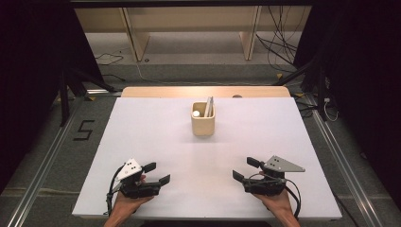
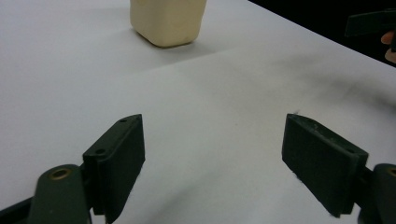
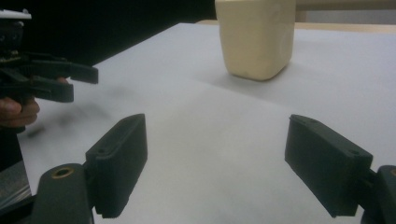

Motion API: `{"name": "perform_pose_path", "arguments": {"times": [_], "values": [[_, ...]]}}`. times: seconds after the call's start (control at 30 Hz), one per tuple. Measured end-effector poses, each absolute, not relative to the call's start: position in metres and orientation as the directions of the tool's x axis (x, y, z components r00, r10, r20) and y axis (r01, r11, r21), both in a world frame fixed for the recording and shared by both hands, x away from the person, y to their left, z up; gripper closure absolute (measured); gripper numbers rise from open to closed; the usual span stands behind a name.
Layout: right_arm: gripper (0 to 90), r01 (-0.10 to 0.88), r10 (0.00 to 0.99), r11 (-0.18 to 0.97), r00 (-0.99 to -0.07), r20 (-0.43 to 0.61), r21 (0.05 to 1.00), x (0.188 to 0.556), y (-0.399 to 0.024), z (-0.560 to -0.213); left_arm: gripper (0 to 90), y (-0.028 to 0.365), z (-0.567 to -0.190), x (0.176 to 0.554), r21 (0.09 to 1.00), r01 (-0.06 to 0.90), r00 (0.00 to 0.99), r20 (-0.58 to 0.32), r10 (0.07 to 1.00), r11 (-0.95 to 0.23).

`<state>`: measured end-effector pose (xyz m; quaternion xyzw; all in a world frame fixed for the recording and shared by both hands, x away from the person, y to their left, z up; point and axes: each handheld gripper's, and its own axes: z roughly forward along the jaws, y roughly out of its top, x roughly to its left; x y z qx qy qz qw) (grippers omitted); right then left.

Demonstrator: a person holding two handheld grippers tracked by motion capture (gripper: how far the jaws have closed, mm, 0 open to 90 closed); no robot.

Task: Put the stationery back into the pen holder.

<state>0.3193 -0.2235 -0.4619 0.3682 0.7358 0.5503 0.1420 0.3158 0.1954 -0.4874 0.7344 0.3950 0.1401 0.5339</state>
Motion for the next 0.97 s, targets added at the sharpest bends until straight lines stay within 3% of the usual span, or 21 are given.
{"name": "perform_pose_path", "arguments": {"times": [0.97], "values": [[19.7,0.392,0.712,0.144,-0.679,0.181,0.908,0.3106,-0.2294,-0.4704,21.0,0.1952,-0.4882,0.3154,0.895,0.429,0.653,-0.213,0.727,-0.123]]}}
